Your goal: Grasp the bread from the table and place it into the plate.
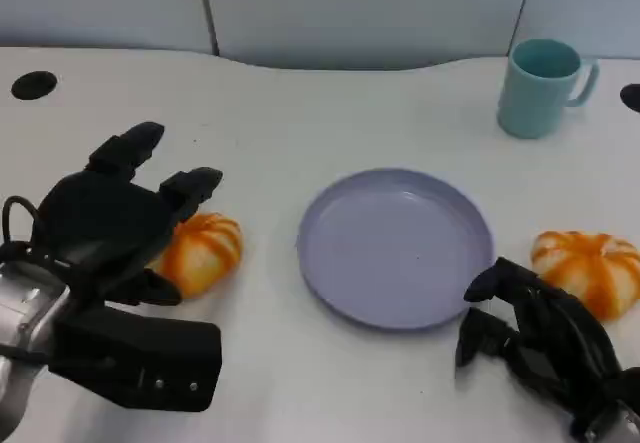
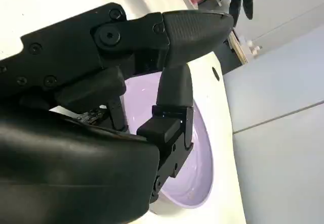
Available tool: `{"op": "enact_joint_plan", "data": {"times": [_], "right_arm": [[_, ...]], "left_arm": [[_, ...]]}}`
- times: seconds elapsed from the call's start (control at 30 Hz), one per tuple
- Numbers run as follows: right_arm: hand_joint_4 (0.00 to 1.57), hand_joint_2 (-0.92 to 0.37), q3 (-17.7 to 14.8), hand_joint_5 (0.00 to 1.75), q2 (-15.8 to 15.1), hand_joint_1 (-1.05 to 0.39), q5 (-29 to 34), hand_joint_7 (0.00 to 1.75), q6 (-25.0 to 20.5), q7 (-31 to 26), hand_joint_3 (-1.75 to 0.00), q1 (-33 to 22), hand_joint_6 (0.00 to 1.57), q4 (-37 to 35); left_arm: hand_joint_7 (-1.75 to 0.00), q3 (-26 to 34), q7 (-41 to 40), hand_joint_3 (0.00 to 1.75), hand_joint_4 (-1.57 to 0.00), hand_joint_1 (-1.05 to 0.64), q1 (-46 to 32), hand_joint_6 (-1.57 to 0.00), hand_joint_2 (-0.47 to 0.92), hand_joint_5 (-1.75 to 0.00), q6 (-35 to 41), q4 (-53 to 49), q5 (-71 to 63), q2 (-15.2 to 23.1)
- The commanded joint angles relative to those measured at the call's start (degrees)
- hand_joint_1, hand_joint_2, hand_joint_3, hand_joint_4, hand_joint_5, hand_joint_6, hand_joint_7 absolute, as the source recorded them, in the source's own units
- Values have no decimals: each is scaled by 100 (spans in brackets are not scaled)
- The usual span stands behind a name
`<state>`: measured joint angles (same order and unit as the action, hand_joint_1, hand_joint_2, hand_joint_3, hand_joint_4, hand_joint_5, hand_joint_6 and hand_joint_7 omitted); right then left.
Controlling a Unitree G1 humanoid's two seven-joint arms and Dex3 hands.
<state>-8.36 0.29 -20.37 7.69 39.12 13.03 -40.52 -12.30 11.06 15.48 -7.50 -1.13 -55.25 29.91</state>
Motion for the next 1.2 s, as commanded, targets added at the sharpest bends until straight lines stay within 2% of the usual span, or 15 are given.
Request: {"op": "enact_joint_plan", "data": {"times": [0.03, 0.43, 0.5, 0.6, 0.7, 0.9, 1.2], "right_arm": [[70, -92, 3, 165, -55, -52, 62, 139, -119, -59, -30, -173, 57, -79], [70, -92, 3, 165, -55, -52, 62, 139, -123, -59, -30, -174, 57, -75], [70, -92, -21, 167, -102, -53, 60, 140, -53, -1, -28, -177, 57, -134], [69, -92, -41, 168, -122, -53, 50, 140, -5, 42, -28, -186, 56, -162], [68, -92, -41, 168, -138, -53, 61, 139, 34, 87, -29, -208, 56, -155], [68, -92, -40, 168, -152, -54, 61, 137, 33, 129, -29, -208, 56, -155], [67, -92, -72, 168, -123, -52, 9, 136, 153, 197, -29, -210, 56, -219]], "left_arm": [[0, -3, -15, 0, -8, -72, 57, -17, 87, -4, 75, -6, 88, 155], [0, -56, -35, 0, -8, -72, 66, -17, 87, -3, 118, 1, 134, 199], [0, -535, 232, 0, -8, -71, 1163, -14, 86, -2, 361, -1822, 75, -413], [0, -863, 245, 0, -7, -71, 1876, -12, 85, -2, 480, -3031, 79, -749], [0, -1217, -19, 0, -8, -73, 2734, -11, 82, -2, 615, -4867, 60, -1320], [0, -1487, -382, 0, -7, -73, 3219, -11, 82, -2, 468, -5887, 325, -1497], [-1, -1668, -399, 0, -8, -69, 3433, -13, 81, -3, 316, -6408, 780, -1529]]}}
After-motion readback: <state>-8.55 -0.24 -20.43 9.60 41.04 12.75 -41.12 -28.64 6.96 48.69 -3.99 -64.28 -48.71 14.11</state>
